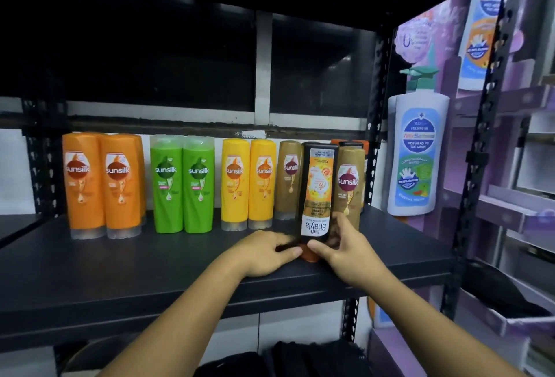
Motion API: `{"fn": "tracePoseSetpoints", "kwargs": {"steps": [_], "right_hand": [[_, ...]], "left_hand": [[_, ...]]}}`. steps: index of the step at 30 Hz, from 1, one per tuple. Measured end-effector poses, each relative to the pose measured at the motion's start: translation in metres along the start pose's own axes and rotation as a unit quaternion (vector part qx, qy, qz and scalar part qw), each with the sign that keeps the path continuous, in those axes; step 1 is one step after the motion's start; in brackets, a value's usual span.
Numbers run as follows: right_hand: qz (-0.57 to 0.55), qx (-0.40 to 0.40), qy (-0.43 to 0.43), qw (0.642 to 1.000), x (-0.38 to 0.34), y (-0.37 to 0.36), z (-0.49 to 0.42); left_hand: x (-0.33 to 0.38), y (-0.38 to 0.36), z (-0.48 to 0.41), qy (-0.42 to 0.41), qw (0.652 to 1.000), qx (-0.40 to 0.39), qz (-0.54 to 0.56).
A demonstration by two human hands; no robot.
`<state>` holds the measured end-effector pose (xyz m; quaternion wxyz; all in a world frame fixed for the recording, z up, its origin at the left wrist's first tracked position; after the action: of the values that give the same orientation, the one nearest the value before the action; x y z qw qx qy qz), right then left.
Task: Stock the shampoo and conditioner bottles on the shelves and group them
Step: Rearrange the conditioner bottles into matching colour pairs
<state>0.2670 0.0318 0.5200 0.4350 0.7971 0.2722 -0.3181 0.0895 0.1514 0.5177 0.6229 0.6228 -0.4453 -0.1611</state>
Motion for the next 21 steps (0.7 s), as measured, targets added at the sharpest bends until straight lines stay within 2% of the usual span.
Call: {"fn": "tracePoseSetpoints", "kwargs": {"steps": [12, 16, 21], "right_hand": [[0.04, 0.078, -0.039, 0.995, 0.022, 0.053, 0.029], [0.056, 0.116, -0.064, 0.99, 0.034, 0.073, 0.026], [0.077, 0.122, -0.124, 0.982, 0.051, 0.095, 0.007]], "left_hand": [[0.006, 0.003, 0.001, 0.037, 0.998, 0.013, -0.048], [0.008, 0.003, 0.002, 0.047, 0.998, 0.018, -0.046], [0.008, 0.003, 0.0, 0.049, 0.997, 0.006, -0.06]]}}
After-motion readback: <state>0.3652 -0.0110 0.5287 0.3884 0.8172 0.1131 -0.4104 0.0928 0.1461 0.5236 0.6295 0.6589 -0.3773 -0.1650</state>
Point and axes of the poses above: each hand's wrist, its own z-axis away from the middle knuckle, its own y-axis out of the back of the hand, x = y × z, the point moved 1 cm from there along -z, towards the middle knuckle, and after that the axes turned 2 degrees about -z, right-handed, at the moved point
